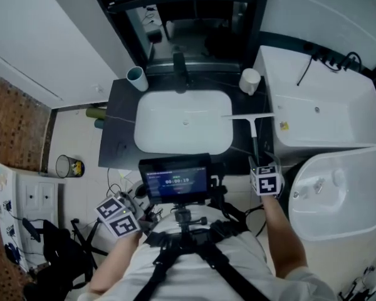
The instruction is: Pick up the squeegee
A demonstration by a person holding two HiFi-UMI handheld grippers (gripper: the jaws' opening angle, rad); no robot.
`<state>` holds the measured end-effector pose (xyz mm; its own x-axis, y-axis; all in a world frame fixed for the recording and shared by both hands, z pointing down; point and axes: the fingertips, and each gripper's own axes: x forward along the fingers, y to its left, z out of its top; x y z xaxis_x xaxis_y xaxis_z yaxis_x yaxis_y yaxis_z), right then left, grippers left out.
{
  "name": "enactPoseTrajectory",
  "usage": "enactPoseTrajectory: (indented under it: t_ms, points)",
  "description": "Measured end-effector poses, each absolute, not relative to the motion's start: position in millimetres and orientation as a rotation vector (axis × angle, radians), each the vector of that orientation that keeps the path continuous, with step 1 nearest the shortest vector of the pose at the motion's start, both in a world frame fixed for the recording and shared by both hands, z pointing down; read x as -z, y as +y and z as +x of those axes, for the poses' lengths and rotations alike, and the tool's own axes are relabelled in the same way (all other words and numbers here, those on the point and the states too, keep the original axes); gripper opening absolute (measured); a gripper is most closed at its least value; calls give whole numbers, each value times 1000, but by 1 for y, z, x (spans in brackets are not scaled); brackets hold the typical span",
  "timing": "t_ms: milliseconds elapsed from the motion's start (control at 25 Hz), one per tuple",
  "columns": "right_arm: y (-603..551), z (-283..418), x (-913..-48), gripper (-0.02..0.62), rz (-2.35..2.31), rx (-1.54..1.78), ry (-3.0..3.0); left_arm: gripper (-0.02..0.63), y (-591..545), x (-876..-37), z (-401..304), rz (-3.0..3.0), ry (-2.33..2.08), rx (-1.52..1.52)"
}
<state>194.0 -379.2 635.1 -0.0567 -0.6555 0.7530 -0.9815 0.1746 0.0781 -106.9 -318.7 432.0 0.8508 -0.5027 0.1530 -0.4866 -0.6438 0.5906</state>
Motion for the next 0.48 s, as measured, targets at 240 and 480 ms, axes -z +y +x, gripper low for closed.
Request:
enactPoseTrajectory:
  t_ms: [240, 480]
  points:
    - [-387, 197, -649, 206, 1544, -642, -1770, -6, -322, -434, -108, 2379, -729, 15]
    - [-389, 200, -666, 206, 1517, -705, -1736, -6, -324, -433, -111, 2376, -749, 13]
